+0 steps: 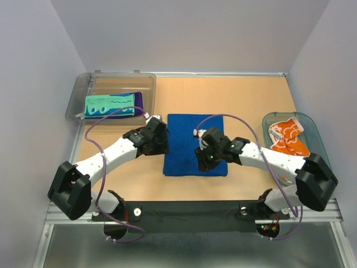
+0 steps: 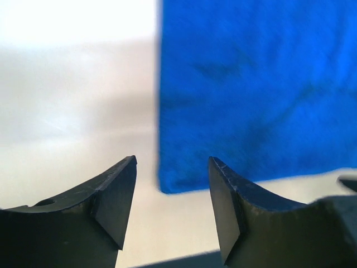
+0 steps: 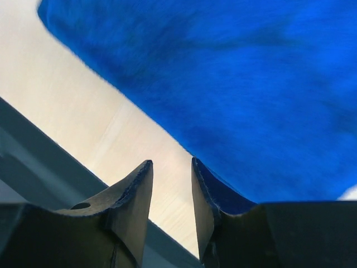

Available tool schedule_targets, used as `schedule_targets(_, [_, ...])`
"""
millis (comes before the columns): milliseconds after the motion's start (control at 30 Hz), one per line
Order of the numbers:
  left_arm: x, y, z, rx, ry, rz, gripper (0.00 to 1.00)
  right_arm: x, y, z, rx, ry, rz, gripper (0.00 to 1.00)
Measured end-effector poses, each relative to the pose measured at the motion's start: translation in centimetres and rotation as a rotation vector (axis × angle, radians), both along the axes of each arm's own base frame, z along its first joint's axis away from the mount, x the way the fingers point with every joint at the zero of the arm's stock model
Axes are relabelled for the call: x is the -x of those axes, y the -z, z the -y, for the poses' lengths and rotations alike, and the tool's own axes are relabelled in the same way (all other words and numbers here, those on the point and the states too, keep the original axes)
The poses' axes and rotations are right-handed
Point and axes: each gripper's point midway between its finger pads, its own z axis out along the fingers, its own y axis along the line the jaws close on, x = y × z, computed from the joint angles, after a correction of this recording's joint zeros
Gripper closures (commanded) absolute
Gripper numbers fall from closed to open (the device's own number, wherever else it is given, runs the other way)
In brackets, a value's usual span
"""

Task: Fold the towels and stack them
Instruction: Fold the towel

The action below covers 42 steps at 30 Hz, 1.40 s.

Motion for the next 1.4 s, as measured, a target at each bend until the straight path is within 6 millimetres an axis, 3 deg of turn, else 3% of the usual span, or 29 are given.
schedule_targets(133, [-3.2, -0.1, -4.2, -0.031, -0.095, 0.029, 0.36, 1.5, 2.1, -0.9, 0.067, -0.124, -0.002, 0.6])
schedule_targets(233, [-5.2, -0.6, -6.7, -0.057, -0.136, 0.071, 0.36, 1.8, 2.5, -1.2, 0.088, -0.189, 0.025, 0.56])
schedule_targets(467, [-8.0, -2.1, -9.5, -0.116, -0.143, 0.206, 0.36, 1.4, 2.2, -3.3, 0.125, -0.295, 0.128, 0.45])
schedule_targets(567, [-7.9, -1.9, -10.3, -0.13, -0.148, 0.241, 0.36, 1.5, 2.6, -3.7, 0.147, -0.321, 0.149, 0.45])
schedule_targets(800, [-8.1, -1.9, -10.6, -0.144, -0.153, 0.264, 0.36, 0.9, 4.2, -3.0, 0.233, -0.331, 0.168, 0.45])
schedule_targets(1400, [-8.4, -2.2, -10.8, -0.15, -0.161, 0.281, 0.36, -1.4, 4.9, -2.0, 0.342, -0.289, 0.245, 0.45])
